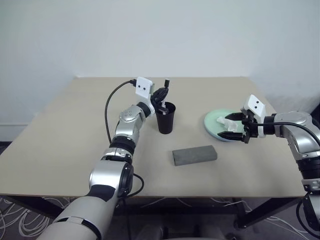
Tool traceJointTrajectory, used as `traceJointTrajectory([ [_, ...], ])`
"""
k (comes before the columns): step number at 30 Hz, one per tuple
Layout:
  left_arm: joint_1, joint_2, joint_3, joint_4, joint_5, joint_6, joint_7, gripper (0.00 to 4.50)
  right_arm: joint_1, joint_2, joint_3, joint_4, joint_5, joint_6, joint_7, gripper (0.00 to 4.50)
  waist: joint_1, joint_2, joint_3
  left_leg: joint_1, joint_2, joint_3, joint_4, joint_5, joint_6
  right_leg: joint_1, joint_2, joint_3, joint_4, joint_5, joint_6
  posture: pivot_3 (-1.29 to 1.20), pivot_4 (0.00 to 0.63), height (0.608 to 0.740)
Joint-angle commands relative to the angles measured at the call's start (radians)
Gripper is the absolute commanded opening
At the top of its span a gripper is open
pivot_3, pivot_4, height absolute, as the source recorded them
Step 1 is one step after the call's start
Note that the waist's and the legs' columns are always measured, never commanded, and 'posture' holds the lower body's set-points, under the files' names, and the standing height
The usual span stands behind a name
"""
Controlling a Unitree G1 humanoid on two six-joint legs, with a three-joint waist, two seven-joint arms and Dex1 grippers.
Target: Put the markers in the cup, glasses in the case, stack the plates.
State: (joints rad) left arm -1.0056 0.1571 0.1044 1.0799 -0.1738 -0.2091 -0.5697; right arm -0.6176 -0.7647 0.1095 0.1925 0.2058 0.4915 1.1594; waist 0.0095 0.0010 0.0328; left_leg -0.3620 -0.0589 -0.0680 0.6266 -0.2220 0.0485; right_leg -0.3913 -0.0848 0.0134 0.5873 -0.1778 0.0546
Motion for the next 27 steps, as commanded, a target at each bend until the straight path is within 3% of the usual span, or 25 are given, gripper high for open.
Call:
traceJointTrajectory([
  [1, -0.029, -0.004, 0.014, 0.004, 0.007, -0.033, 0.019, 0.03, -0.025, -0.005, -0.026, -0.019, 0.012, -0.013, -0.002, 4.50, 0.000, 0.000, 0.000, 0.000, 0.000, 0.000, 0.000, 0.000, 0.000, 0.000, 0.000, 0.000, 0.000, 0.000, 0.000, 0.00, 0.000, 0.732],
  [5, -0.023, -0.009, 0.012, 0.021, 0.010, -0.028, 0.023, 0.03, -0.027, -0.004, -0.026, -0.019, 0.012, -0.014, -0.003, 4.50, 0.000, 0.000, 0.000, 0.000, 0.000, 0.000, 0.000, 0.000, 0.000, 0.000, 0.000, 0.000, 0.000, 0.000, 0.000, 0.00, 0.000, 0.732],
  [6, -0.020, -0.010, 0.012, 0.024, 0.011, -0.029, 0.025, 0.29, -0.027, -0.004, -0.026, -0.019, 0.012, -0.014, -0.003, 4.50, 0.000, 0.000, 0.000, 0.000, 0.000, 0.000, 0.000, 0.000, 0.000, 0.000, 0.000, 0.000, 0.000, 0.000, 0.000, 0.00, 0.000, 0.732],
  [18, 0.016, 0.002, 0.005, -0.015, 0.039, -0.064, 0.037, 4.34, -0.030, -0.001, -0.026, -0.009, 0.010, -0.021, -0.005, 4.50, 0.000, 0.000, 0.000, 0.000, 0.000, 0.000, 0.000, 0.000, 0.000, 0.000, 0.000, 0.000, 0.000, 0.000, 0.000, 0.00, 0.000, 0.732],
  [23, 0.053, 0.040, -0.005, -0.170, 0.010, 0.013, -0.062, 4.47, -0.033, 0.003, -0.024, -0.008, 0.010, -0.021, -0.006, 4.50, 0.000, 0.000, 0.000, 0.000, 0.000, 0.000, 0.000, 0.000, 0.000, 0.000, 0.000, 0.000, 0.000, 0.000, 0.000, 0.00, 0.000, 0.732],
  [27, 0.130, 0.144, -0.017, -0.392, -0.021, 0.176, -0.192, 4.47, -0.032, 0.006, -0.025, -0.008, 0.012, -0.021, -0.006, 4.50, -0.004, 0.000, 0.000, 0.000, 0.001, 0.001, -0.001, 0.000, 0.000, -0.001, 0.000, 0.000, 0.000, 0.000, 0.000, 0.00, 0.000, 0.732],
])
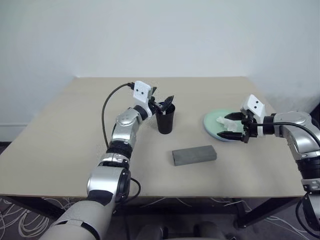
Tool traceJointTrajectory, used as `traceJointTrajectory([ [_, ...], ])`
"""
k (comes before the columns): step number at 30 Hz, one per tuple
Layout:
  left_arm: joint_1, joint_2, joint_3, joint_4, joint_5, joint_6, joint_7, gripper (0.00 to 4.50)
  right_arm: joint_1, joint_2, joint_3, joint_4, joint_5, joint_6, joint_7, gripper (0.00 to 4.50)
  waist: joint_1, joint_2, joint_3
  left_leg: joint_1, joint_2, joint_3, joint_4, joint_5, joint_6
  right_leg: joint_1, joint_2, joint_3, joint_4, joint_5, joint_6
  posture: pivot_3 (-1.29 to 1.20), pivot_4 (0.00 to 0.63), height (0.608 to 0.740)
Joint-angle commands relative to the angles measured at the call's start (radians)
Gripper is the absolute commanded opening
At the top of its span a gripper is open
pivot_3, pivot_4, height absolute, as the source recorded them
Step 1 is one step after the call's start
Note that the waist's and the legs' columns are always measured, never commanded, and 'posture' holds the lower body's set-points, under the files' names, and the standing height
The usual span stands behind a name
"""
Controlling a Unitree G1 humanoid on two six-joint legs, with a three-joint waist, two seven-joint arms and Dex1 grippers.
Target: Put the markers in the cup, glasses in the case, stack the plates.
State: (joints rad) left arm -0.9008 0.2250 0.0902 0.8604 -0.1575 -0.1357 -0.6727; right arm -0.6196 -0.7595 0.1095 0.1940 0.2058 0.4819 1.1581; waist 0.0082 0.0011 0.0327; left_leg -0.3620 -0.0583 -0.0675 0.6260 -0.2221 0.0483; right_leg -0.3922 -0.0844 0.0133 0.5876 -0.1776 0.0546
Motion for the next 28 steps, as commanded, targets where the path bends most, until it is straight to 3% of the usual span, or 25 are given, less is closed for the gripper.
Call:
traceJointTrajectory([
  [1, 0.053, 0.112, -0.008, -0.235, -0.050, 0.152, -0.132, 4.47, -0.030, 0.002, -0.025, -0.010, 0.012, -0.011, -0.006, 4.50, -0.005, 0.000, 0.000, 0.000, 0.000, 0.000, 0.000, 0.000, 0.000, 0.000, 0.000, 0.000, 0.000, 0.000, 0.000, 0.00, 0.000, 0.732],
  [8, 0.306, 0.367, 0.041, -0.664, -0.169, 0.439, -0.285, 4.47, -0.040, 0.019, -0.032, 0.015, 0.018, -0.020, -0.012, 4.50, -0.008, 0.001, 0.000, 0.002, 0.006, -0.001, -0.002, -0.002, -0.003, 0.000, 0.000, 0.001, 0.001, 0.000, -0.001, 0.00, 0.000, 0.732],
  [12, 0.381, 0.430, 0.080, -0.762, -0.216, 0.515, -0.279, 4.47, -0.056, 0.041, -0.029, 0.022, 0.019, -0.016, -0.016, 4.50, 0.001, 0.001, 0.000, 0.001, 0.006, -0.001, -0.001, -0.002, -0.004, 0.000, 0.000, 0.000, 0.000, 0.000, -0.001, 0.00, 0.000, 0.732],
  [28, 0.651, 0.491, 0.227, -0.971, -0.290, 0.645, -0.172, 4.47, -0.081, 0.143, -0.031, -0.022, 0.045, 0.021, -0.042, 4.50, -0.003, 0.001, 0.000, 0.002, 0.007, -0.001, -0.004, -0.003, -0.005, -0.001, -0.001, 0.001, 0.000, 0.000, -0.001, 0.00, 0.000, 0.732],
])
